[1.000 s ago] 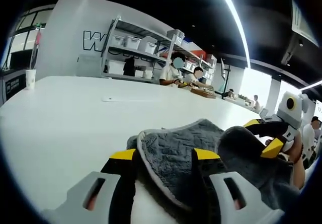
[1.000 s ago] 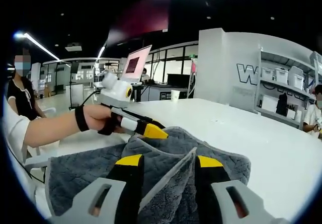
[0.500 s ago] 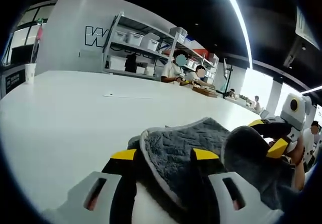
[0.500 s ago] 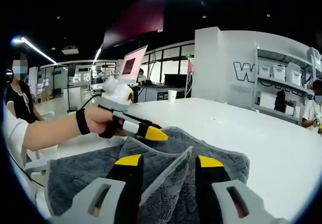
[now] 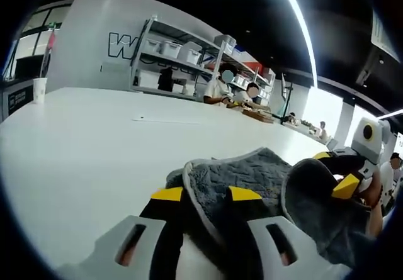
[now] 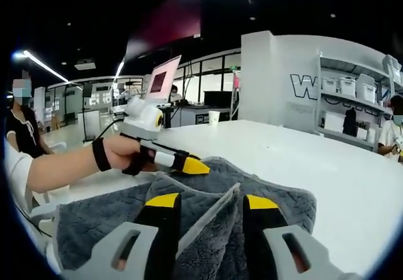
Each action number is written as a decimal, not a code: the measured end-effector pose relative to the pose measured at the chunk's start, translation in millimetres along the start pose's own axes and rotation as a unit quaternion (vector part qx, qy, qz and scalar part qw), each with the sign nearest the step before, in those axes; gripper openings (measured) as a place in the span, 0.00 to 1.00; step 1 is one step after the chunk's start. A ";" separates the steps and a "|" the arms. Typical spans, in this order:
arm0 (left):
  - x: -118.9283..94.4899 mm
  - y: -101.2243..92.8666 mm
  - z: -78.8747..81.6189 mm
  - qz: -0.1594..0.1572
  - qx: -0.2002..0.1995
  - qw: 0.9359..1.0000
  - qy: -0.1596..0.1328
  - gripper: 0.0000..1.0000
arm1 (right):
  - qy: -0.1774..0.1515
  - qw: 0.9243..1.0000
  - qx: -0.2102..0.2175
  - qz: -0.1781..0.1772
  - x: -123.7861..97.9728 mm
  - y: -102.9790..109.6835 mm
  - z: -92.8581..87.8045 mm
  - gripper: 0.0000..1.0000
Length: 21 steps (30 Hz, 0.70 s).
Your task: Open the folded towel by lifting each exposed corner and separating the folded layers until the towel lies flat within the target outline without major curled edges
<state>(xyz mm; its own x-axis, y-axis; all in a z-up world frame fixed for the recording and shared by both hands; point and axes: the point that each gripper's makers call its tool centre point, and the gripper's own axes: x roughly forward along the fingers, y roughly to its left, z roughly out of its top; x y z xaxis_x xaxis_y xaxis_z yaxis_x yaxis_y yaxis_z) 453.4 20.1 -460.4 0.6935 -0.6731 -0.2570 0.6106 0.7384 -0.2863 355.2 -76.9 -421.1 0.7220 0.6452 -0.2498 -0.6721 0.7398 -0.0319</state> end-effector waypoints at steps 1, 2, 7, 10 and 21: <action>0.1 0.2 0.2 -0.001 -0.001 1.000 0.000 0.18 | 0.001 1.000 0.002 0.000 0.3 -0.2 -0.4 0.34; -0.1 0.0 0.4 -0.003 -0.004 1.000 -0.001 0.16 | 0.002 1.000 0.003 -0.001 0.7 -0.7 -1.1 0.34; -3.1 -10.0 -0.2 -0.012 -0.012 1.000 -0.010 0.08 | -0.002 1.000 0.018 -0.006 0.7 -4.2 0.3 0.35; -2.7 -11.5 0.0 -0.016 -0.014 1.000 -0.012 0.06 | -0.003 1.000 0.022 -0.006 1.5 -3.8 0.2 0.35; -2.3 -15.3 2.2 -0.024 -0.021 0.999 -0.020 0.03 | -0.008 0.999 0.039 0.002 5.7 -1.7 2.1 0.37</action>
<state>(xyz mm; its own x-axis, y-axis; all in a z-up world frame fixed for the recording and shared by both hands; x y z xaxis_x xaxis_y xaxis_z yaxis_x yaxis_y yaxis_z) 443.4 10.4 -453.4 0.6792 -0.7047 -0.2052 0.6276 0.7025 -0.3356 360.8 -74.1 -420.5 0.7227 0.6499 -0.2352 -0.6601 0.7499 0.0437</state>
